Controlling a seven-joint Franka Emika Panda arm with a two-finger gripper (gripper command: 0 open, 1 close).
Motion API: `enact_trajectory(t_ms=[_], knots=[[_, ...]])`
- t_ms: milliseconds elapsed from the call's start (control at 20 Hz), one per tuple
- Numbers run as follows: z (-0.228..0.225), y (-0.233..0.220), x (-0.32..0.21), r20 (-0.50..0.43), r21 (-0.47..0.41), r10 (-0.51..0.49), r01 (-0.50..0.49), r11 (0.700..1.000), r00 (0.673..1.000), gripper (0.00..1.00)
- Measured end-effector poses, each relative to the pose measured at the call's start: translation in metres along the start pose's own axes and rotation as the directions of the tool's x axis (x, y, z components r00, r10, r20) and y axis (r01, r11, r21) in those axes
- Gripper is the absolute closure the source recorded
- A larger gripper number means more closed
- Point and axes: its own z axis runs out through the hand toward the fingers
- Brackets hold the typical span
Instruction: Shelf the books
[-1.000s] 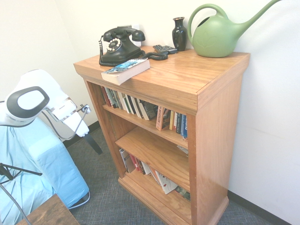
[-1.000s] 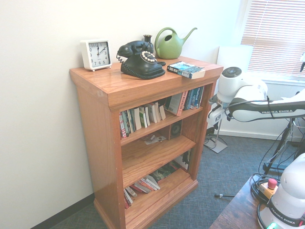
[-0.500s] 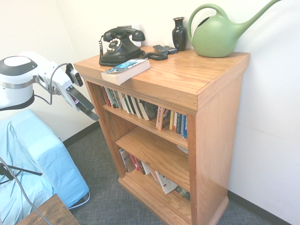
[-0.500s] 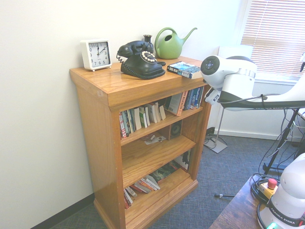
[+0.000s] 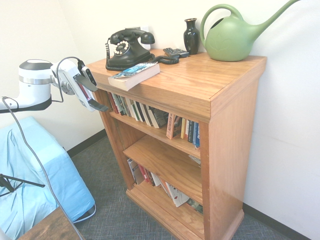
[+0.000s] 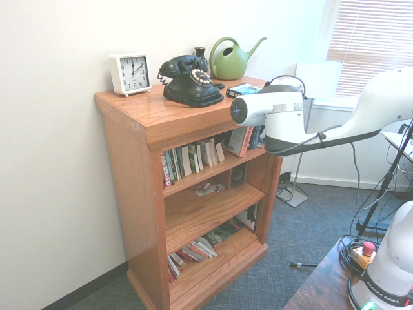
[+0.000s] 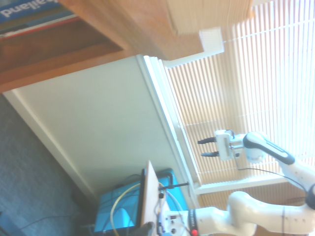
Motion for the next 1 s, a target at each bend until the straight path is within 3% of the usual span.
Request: enact_trajectory(t_ms=[350, 650, 1000], knots=[[0.007, -0.027, 0.024, -0.053, -0.079, 0.026, -0.03, 0.996, 0.998, 0.0], [-0.012, -0.054, 0.01, -0.085, -0.075, -0.006, 0.0, 0.997, 0.996, 0.0], [-0.014, -0.077, 0.033, -0.099, -0.081, 0.023, -0.031, 0.996, 0.995, 0.0]])
